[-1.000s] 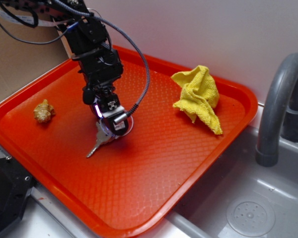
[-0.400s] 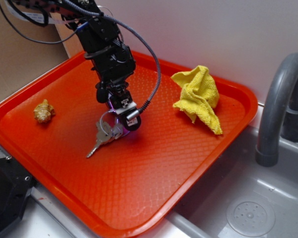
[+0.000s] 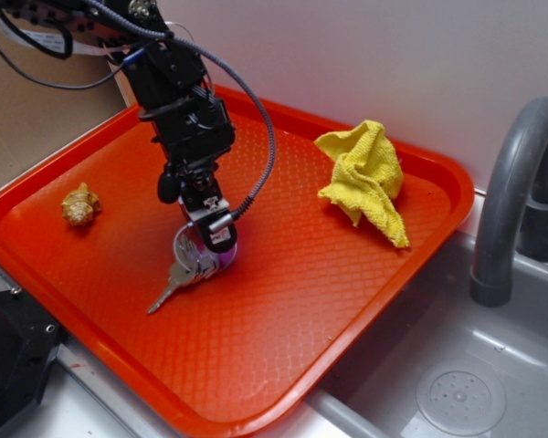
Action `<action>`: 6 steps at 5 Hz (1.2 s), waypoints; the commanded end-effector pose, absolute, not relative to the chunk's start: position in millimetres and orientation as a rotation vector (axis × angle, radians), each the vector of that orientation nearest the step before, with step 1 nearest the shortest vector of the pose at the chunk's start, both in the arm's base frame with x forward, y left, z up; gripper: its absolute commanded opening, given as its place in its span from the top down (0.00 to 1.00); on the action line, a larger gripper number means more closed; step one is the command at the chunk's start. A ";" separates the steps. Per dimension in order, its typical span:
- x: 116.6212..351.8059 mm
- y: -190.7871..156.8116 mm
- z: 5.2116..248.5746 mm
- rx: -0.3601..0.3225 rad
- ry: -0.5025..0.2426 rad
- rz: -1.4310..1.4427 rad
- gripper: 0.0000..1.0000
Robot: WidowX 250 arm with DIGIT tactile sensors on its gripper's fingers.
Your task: Grab the silver keys.
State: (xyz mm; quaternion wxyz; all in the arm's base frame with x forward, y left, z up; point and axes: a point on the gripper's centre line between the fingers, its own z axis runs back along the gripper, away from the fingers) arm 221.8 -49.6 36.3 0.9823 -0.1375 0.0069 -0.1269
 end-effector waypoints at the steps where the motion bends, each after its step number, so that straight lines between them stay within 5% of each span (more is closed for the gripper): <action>1: 217.9 -61.3 46.1 -0.243 -0.019 -0.271 1.00; 2: 222.3 -60.5 53.4 -0.228 -0.030 -0.260 1.00; 3: 223.7 -40.5 102.8 -0.158 -0.113 -0.205 1.00; 4: 214.8 0.5 152.4 0.014 -0.335 -0.034 1.00; 5: 212.5 2.0 201.9 -0.002 -0.328 -0.028 1.00; 6: 208.0 -5.5 251.7 0.086 -0.256 0.015 1.00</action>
